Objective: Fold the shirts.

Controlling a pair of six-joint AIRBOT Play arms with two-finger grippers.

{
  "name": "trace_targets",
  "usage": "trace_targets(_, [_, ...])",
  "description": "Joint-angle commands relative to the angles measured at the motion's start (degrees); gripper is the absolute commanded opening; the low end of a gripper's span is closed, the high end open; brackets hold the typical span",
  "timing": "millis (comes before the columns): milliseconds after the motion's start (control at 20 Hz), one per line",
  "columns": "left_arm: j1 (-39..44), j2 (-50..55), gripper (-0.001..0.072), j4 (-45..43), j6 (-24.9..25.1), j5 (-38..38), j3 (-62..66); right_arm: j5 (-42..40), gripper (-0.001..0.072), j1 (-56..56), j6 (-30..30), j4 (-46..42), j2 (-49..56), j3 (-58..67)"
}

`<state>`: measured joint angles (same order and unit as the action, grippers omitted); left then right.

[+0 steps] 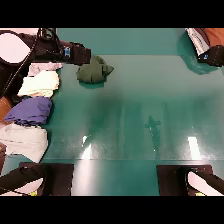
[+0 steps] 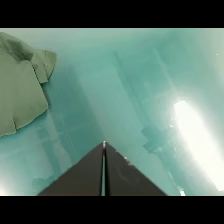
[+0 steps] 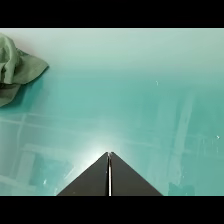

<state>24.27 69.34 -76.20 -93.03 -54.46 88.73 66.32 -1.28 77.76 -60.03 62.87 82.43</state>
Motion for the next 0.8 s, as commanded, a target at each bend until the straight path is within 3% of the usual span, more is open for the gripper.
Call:
trace_targets(0, [0.0,0.0,0.0024,0.0,0.0,0.0,0.0,-0.1,0.0015,0.0,0.0,0.1,0.1,0.0])
trace_targets(600, [0.0,0.0,0.0023,0.2,0.0,0.1,0.0,-0.4,0.0015,0.0,0.0,0.1,0.4,0.0])
trace_targets(750, [0.0,0.1,0.0025,-1.4,0.6,5.2,0.0,-0.4,0.0015,0.0,0.0,0.1,0.4,0.0])
